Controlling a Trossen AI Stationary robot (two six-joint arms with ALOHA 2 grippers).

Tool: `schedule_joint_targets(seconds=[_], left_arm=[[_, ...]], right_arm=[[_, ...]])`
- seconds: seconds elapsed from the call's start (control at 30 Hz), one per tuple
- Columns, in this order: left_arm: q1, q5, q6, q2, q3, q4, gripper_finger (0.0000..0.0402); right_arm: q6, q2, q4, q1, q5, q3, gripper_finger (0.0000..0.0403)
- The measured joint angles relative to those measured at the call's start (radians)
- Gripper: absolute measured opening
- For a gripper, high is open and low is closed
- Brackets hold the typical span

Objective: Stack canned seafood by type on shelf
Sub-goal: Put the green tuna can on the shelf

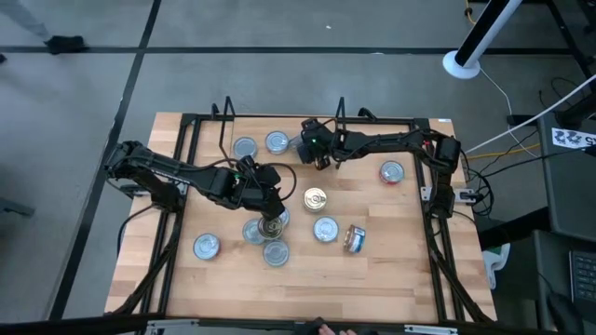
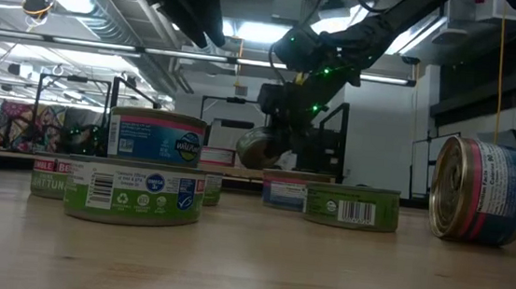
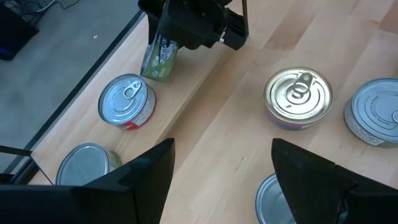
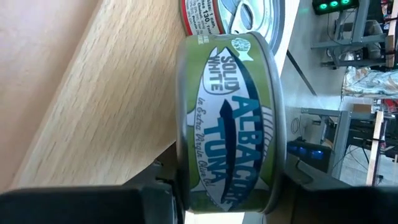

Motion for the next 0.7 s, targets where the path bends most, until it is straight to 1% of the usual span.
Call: schedule_joint_targets(seconds=[0.13,0.2,0.5,0.6,0.7], left_arm=[[0.000,0.000,0.000,0.000,0.000,0.000,0.0263],[0.000,0.000,0.000,0.000,0.000,0.000,0.0263],[0.000,0.000,0.000,0.000,0.000,0.000,0.0263],[0.000,0.000,0.000,0.000,0.000,0.000,0.0263],[0.000,0.000,0.000,0.000,0.000,0.000,0.0263]], right_arm=[[0.000,0.000,0.010,0.000,-0.019,0.000,0.0137],[0.000,0.000,0.010,0.000,-0.019,0.000,0.0145],[0.002,0.000,0.011,0.000,-0.012,0.000,0.0226],[0.002,0.000,0.013,0.000,0.011,0.000,0.0243],[0.002,0.000,0.013,0.000,0.052,0.000,0.0249]])
